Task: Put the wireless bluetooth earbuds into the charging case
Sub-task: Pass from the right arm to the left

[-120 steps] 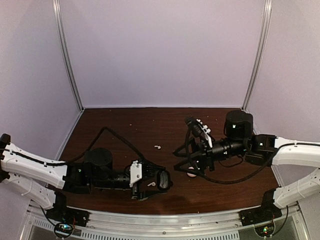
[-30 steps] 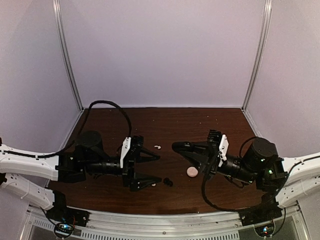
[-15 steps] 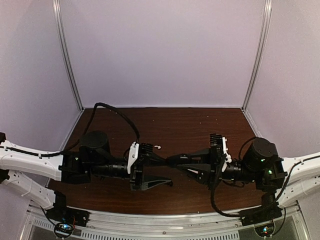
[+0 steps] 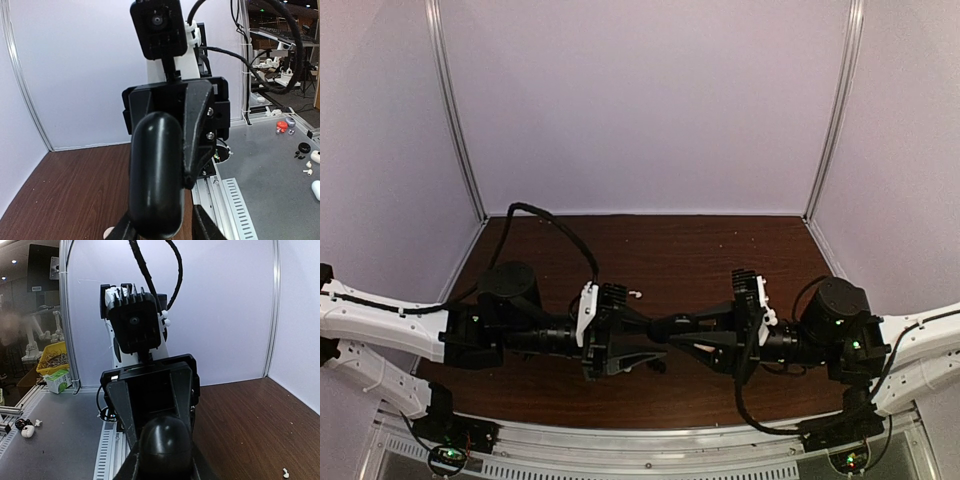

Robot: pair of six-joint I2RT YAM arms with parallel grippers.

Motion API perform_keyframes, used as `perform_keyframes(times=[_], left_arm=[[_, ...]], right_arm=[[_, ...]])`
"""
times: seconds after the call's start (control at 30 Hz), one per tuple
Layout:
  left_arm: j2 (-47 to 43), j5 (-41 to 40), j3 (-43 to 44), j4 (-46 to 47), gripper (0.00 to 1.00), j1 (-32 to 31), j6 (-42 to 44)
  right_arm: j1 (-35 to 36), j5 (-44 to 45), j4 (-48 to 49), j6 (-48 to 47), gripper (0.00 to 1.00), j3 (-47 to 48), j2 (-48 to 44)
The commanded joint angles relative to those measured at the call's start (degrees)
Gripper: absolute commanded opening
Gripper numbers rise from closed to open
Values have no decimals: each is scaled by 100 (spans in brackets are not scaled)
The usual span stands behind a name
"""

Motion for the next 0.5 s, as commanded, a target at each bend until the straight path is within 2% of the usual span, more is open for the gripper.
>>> perform_keyframes(times=[0.0, 0.17, 0.3, 0.47], left_arm=[[-40, -51, 156, 400, 34, -26, -78], [-70, -197, 121, 401, 38, -23, -130], [-64, -194, 151, 374, 38, -27, -145], [-46, -96, 185, 290, 25, -26, -146]], right_arm=[[-11, -20, 217, 177, 2, 0, -30], [-13, -28, 216, 217, 2, -7, -35], [-8, -19, 195, 224, 2, -9, -5], [-18, 48, 165, 256, 2, -18, 20]])
